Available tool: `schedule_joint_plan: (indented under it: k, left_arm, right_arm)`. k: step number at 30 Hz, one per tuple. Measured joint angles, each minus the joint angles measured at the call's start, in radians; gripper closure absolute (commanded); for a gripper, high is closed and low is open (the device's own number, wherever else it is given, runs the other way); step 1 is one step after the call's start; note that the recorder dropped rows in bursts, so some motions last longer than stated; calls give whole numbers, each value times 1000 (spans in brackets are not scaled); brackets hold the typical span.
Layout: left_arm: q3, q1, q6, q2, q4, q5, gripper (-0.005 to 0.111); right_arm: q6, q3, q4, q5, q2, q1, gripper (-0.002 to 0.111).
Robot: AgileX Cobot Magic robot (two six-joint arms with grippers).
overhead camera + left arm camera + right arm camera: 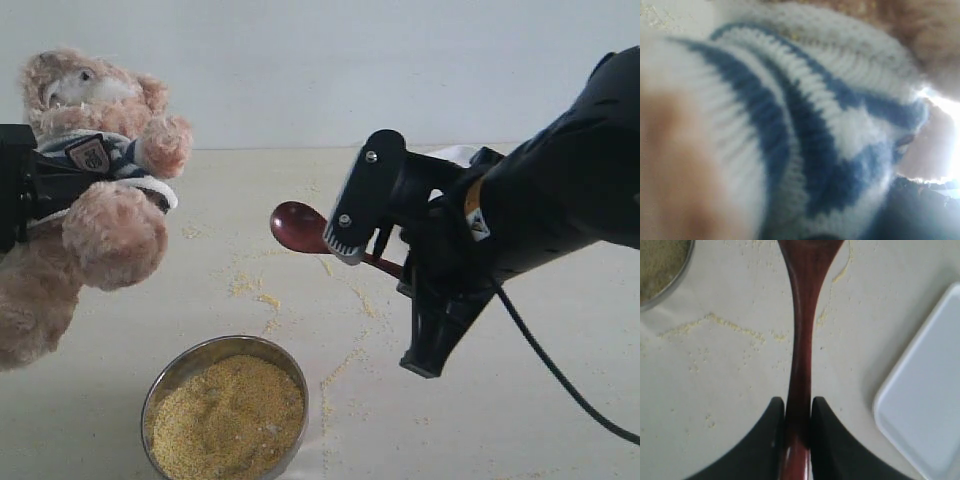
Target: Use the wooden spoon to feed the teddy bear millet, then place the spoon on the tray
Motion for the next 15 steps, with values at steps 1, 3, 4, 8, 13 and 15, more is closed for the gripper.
schedule_joint_plan:
  k: [1, 3, 4, 8, 13, 15]
  left_arm:
    - [0, 0, -2, 0, -7, 0, 102]
    - [0, 0, -6, 0, -17, 0, 102]
    - [0, 0, -6, 0, -24, -2, 102]
    - [0, 0, 33, 0, -39, -6, 102]
    - [0, 0, 48, 0, -50, -5, 102]
    - [0, 0, 50, 0, -52, 1, 102]
  right_arm:
    - [0, -4, 0, -21, 14, 0, 109]
    - [0, -9, -2, -41, 30, -1, 109]
    - [0, -11, -2, -45, 34, -1, 109]
    - [0, -11, -3, -51, 37, -1, 109]
    - [-20, -11, -4, -40, 37, -1, 109]
    - [-34, -11, -4, -38, 37, -1, 109]
